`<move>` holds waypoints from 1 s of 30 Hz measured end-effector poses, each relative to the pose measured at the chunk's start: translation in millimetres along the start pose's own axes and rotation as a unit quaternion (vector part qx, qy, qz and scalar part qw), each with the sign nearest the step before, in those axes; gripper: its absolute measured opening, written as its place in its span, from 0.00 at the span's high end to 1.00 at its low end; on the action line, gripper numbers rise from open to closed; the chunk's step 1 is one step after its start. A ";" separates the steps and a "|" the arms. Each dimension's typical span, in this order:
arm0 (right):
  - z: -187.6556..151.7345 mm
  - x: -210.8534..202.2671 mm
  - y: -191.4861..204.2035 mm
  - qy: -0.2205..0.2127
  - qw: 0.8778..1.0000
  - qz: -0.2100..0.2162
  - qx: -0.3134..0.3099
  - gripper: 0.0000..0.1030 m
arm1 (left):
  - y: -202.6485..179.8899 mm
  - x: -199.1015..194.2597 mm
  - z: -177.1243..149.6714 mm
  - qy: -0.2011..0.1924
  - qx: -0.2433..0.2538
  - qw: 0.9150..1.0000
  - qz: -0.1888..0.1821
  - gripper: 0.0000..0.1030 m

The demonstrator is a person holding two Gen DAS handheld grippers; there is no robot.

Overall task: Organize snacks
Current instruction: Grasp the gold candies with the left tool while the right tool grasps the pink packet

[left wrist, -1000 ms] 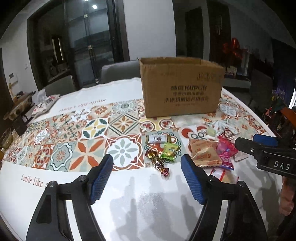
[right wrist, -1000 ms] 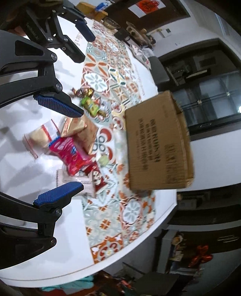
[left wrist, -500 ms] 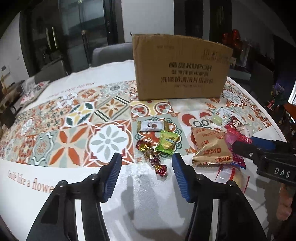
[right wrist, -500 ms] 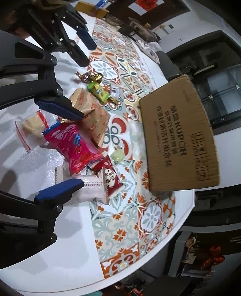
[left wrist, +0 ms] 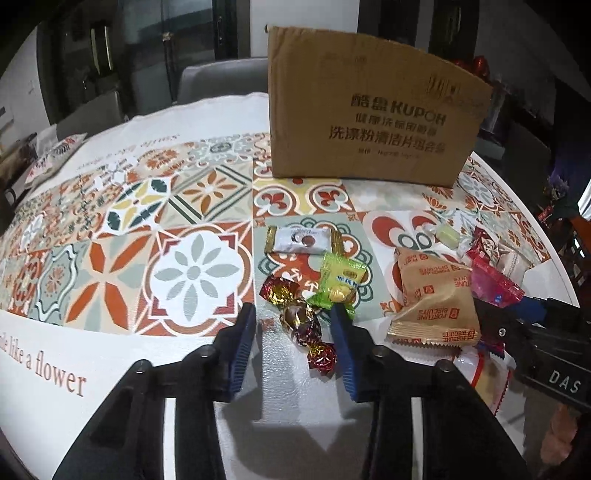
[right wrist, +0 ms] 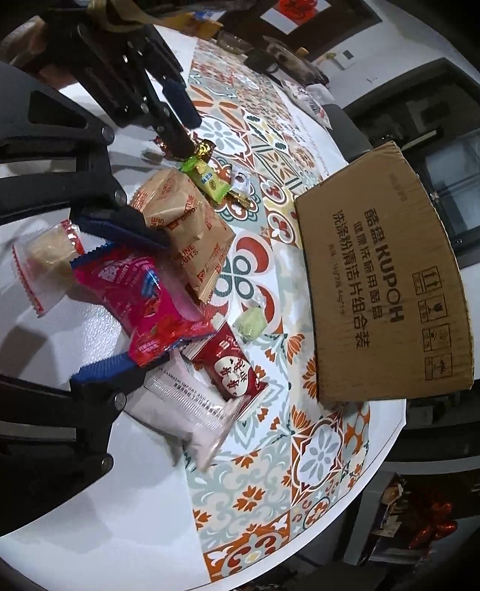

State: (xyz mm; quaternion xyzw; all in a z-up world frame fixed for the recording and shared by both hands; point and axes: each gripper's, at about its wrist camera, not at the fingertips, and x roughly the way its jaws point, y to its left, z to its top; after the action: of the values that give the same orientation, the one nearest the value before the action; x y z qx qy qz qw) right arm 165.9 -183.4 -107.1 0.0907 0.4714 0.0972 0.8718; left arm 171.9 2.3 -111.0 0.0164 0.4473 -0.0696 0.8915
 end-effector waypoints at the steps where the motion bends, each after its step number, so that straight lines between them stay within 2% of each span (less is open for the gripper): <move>1: -0.6 0.5 1.2 0.002 1.000 0.001 -0.001 0.51 | 0.5 1.6 -0.4 0.004 -0.003 1.000 -0.004 0.67; 3: -1.7 0.6 2.8 0.002 1.000 0.001 -0.005 0.53 | 1.0 4.1 -0.3 0.007 -0.007 1.000 -0.012 0.78; 8: -2.4 -3.6 5.7 -0.004 1.000 -0.005 -0.014 0.56 | -0.4 1.7 -2.9 0.004 -0.006 1.000 -0.015 0.80; 13: -3.3 -13.0 5.3 -0.014 1.000 -0.004 -0.015 0.57 | -3.7 -17.0 -2.9 -0.011 0.000 1.000 -0.016 0.80; 20: -3.4 -34.2 8.4 -0.041 0.999 -0.002 -0.021 0.57 | -9.7 -45.4 1.3 -0.025 0.000 0.999 -0.039 0.80; 30: 5.5 -67.9 13.6 -0.087 0.995 0.011 -0.037 0.57 | -23.6 -91.2 16.0 -0.084 0.028 0.995 -0.038 0.80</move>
State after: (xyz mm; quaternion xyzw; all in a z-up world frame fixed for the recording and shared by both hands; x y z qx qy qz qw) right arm 133.0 -187.9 -46.1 0.0719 0.3892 0.1161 0.9110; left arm 127.5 -12.5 -27.7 0.0180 0.3689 -0.1173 0.9219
